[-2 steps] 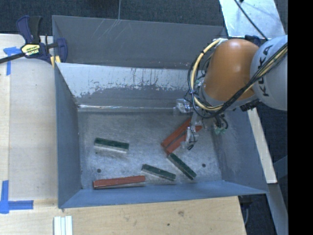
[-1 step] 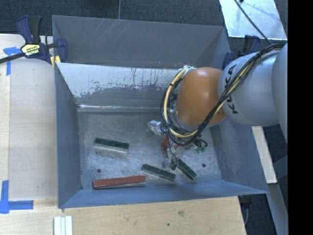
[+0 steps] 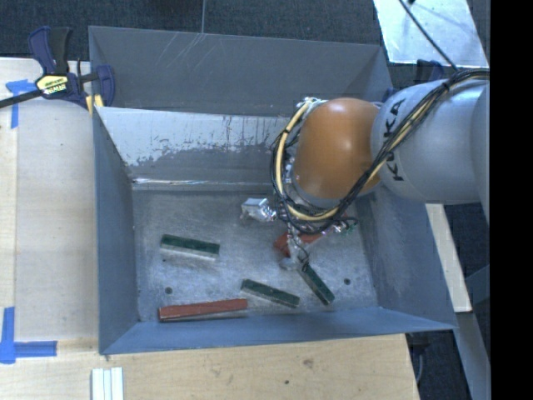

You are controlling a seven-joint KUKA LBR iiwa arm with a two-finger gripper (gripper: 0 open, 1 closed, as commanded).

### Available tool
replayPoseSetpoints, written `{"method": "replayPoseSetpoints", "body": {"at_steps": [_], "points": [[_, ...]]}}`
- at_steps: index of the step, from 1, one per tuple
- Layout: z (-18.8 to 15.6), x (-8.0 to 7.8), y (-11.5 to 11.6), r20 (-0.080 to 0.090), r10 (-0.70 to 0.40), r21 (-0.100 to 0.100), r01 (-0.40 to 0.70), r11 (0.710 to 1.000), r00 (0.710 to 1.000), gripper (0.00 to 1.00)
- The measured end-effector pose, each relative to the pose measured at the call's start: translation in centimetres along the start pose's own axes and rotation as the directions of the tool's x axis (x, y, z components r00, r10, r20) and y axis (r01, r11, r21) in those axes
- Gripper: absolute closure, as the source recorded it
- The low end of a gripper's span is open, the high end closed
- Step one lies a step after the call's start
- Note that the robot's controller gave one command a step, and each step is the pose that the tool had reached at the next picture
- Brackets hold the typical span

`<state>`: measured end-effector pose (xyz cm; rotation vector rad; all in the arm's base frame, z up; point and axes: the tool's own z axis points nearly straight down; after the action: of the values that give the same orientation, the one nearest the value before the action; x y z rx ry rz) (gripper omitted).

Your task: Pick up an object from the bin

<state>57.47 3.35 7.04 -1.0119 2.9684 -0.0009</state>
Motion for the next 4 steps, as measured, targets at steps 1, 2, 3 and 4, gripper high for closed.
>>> {"method": "replayPoseSetpoints", "body": {"at_steps": [1, 2, 3, 4], "points": [[-3.6, 2.4, 1.1, -0.004, -0.247, -0.003, 0.247, 0.969, 0.969, 0.0], [-3.6, 2.4, 1.1, -0.004, -0.245, -0.004, 0.245, 0.97, 0.97, 1.0], [-5.3, 0.6, -2.1, 0.001, -0.316, 0.002, 0.316, 0.949, 0.949, 1.0], [-5.2, 0.7, -1.9, -0.001, -0.314, -0.002, 0.314, 0.949, 0.949, 0.0]]}}
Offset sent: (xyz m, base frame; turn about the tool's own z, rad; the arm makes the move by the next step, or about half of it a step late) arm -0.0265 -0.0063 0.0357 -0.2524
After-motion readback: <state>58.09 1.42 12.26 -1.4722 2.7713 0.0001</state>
